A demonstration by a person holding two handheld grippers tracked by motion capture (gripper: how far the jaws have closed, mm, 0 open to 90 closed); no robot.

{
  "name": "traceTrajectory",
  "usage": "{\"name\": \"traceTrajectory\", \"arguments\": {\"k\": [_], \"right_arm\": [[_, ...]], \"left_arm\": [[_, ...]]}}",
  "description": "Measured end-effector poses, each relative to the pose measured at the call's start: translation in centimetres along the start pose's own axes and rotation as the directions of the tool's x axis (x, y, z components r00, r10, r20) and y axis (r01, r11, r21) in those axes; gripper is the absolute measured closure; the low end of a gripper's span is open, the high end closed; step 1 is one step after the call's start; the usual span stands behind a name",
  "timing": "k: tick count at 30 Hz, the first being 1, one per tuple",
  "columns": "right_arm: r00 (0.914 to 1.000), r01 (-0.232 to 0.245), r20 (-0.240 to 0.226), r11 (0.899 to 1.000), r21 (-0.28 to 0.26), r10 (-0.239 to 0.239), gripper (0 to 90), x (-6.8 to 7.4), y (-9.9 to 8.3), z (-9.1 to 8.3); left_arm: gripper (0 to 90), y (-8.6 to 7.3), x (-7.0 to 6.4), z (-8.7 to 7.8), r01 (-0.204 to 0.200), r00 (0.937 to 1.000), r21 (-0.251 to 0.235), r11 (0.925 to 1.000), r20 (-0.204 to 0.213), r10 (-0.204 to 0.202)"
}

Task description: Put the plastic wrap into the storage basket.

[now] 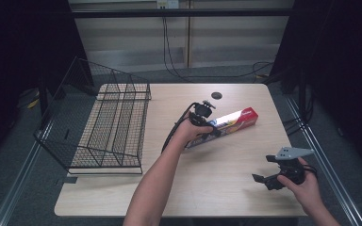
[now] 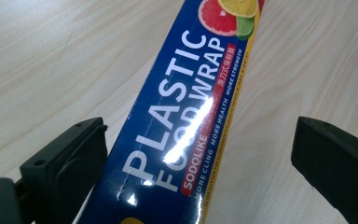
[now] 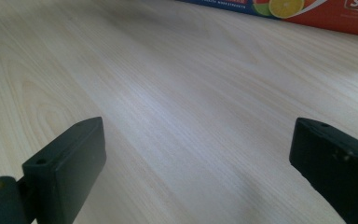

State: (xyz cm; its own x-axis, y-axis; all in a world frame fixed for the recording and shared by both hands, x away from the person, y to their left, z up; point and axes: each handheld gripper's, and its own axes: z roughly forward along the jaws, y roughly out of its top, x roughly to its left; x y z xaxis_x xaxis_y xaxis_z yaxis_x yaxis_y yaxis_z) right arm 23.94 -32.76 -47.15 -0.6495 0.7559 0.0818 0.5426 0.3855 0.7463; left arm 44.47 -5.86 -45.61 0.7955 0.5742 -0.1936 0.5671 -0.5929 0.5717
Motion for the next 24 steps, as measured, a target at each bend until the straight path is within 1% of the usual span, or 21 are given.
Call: {"name": "traceTrajectory", "arguments": {"k": [1, 2, 4, 5, 6, 7, 8, 9, 10, 11, 12, 13, 15, 16, 17, 18, 19, 20, 21, 22, 24], "right_arm": [[1.0000, -0.003, 0.000, 1.000, 0.002, 0.003, 3.6, 0.0, 0.0, 0.0], [1.0000, 0.002, -0.003, 1.000, 0.002, -0.002, 3.6, 0.1, 0.0, 0.0], [0.9999, 0.006, -0.010, 1.000, 0.002, -0.006, 3.6, 0.1, 0.0, 0.1], [1.0000, 0.007, -0.003, 1.000, 0.004, -0.007, 3.6, 0.1, 0.1, 0.1], [0.9999, 0.009, -0.008, 1.000, 0.003, -0.009, 3.6, 0.1, 0.1, 0.2], [0.9999, 0.008, -0.007, 1.000, 0.002, -0.008, 3.6, 0.1, 0.1, 0.2], [1.0000, 0.006, -0.007, 1.000, 0.002, -0.006, 3.6, 0.1, 0.1, 0.1], [1.0000, 0.006, -0.007, 1.000, 0.003, -0.006, 3.6, 0.1, 0.0, 0.1], [1.0000, 0.006, -0.005, 1.000, 0.003, -0.006, 3.6, 0.1, 0.0, 0.1], [1.0000, 0.005, -0.006, 1.000, 0.003, -0.005, 3.6, 0.1, 0.0, 0.1], [0.9999, 0.006, -0.010, 1.000, 0.001, -0.006, 3.6, 0.0, 0.0, 0.1], [0.9999, 0.006, -0.010, 1.000, 0.001, -0.006, 3.6, 0.0, 0.0, 0.1], [0.9999, 0.006, -0.010, 1.000, -0.001, -0.006, 3.6, 0.1, 0.0, 0.1], [0.9999, 0.006, -0.011, 1.000, 0.001, -0.006, 3.6, 0.1, 0.0, 0.1], [0.9999, 0.006, -0.010, 1.000, 0.002, -0.006, 3.6, 0.1, 0.1, 0.1], [0.9999, 0.009, -0.011, 1.000, 0.001, -0.009, 3.7, 0.1, 0.1, 0.1], [0.9999, 0.009, -0.010, 1.000, 0.003, -0.009, 3.7, 0.1, 0.1, 0.1], [0.9999, 0.006, -0.009, 1.000, 0.002, -0.006, 3.7, 0.2, 0.1, 0.1], [0.9999, 0.007, -0.011, 1.000, 0.005, -0.007, 3.7, 0.2, 0.1, 0.1], [0.9999, 0.013, -0.009, 1.000, 0.004, -0.012, 3.7, 0.2, 0.1, 0.1], [0.9999, 0.013, -0.009, 1.000, 0.007, -0.013, 3.7, 0.2, 0.1, 0.1]], "left_arm": [[3.9, 0.0, 0.0, 0.2, 0.000, 1.0000, 0.001, 1.0000, -0.006, 0.000], [4.3, 0.0, -0.1, 0.2, 0.000, 1.0000, 0.006, 1.0000, -0.002, 0.000], [4.9, 0.1, -0.1, 0.3, -0.008, 0.9999, 0.011, 0.9999, -0.008, 0.008], [6.1, 0.1, -0.1, 0.3, -0.021, 0.9997, 0.016, 0.9997, -0.015, 0.021], [7.7, 0.1, -0.1, 0.3, -0.021, 0.9997, 0.016, 0.9997, -0.015, 0.021], [9.2, 0.2, -0.2, 0.3, -0.012, 0.9995, 0.028, 0.9995, -0.030, 0.013], [9.7, 0.2, -0.1, 0.3, -0.023, 0.9991, 0.033, 0.9992, -0.036, 0.024], [12.0, 0.2, -0.2, 0.3, -0.023, 0.9986, 0.035, 0.9991, -0.047, 0.024], [15.7, 0.2, -0.2, 0.3, -0.023, 0.9986, 0.035, 0.9991, -0.047, 0.024], [20.0, 0.2, -0.2, 0.2, -0.036, 0.9969, 0.045, 0.9983, -0.069, 0.039], [24.8, 0.2, -0.1, 0.1, -0.045, 0.9937, 0.051, 0.9977, -0.100, 0.050], [27.2, 0.2, 0.0, 0.0, -0.040, 0.9943, 0.050, 0.9980, -0.097, 0.045], [27.7, 0.1, -0.2, 0.1, -0.028, 0.9947, 0.035, 0.9990, -0.098, 0.031], [28.6, 0.1, -0.2, -0.1, -0.034, 0.9949, 0.053, 0.9980, -0.093, 0.039], [29.5, 0.1, -0.3, -0.2, -0.016, 0.9962, 0.064, 0.9978, -0.085, 0.021], [30.7, 0.1, -0.3, -0.4, -0.027, 0.9964, 0.078, 0.9966, -0.078, 0.033], [32.0, 0.0, -0.5, -0.5, -0.024, 0.9970, 0.085, 0.9961, -0.071, 0.030], [33.4, -0.1, -0.6, -0.5, -0.018, 0.9974, 0.078, 0.9968, -0.068, 0.024], [34.4, -0.2, -0.7, -0.7, -0.016, 0.9979, 0.090, 0.9958, -0.061, 0.021], [35.3, -0.4, -0.9, -0.7, -0.007, 0.9984, 0.080, 0.9967, -0.056, 0.012], [37.3, -0.6, -0.9, -0.8, -0.006, 0.9987, 0.080, 0.9968, -0.050, 0.010]]}}
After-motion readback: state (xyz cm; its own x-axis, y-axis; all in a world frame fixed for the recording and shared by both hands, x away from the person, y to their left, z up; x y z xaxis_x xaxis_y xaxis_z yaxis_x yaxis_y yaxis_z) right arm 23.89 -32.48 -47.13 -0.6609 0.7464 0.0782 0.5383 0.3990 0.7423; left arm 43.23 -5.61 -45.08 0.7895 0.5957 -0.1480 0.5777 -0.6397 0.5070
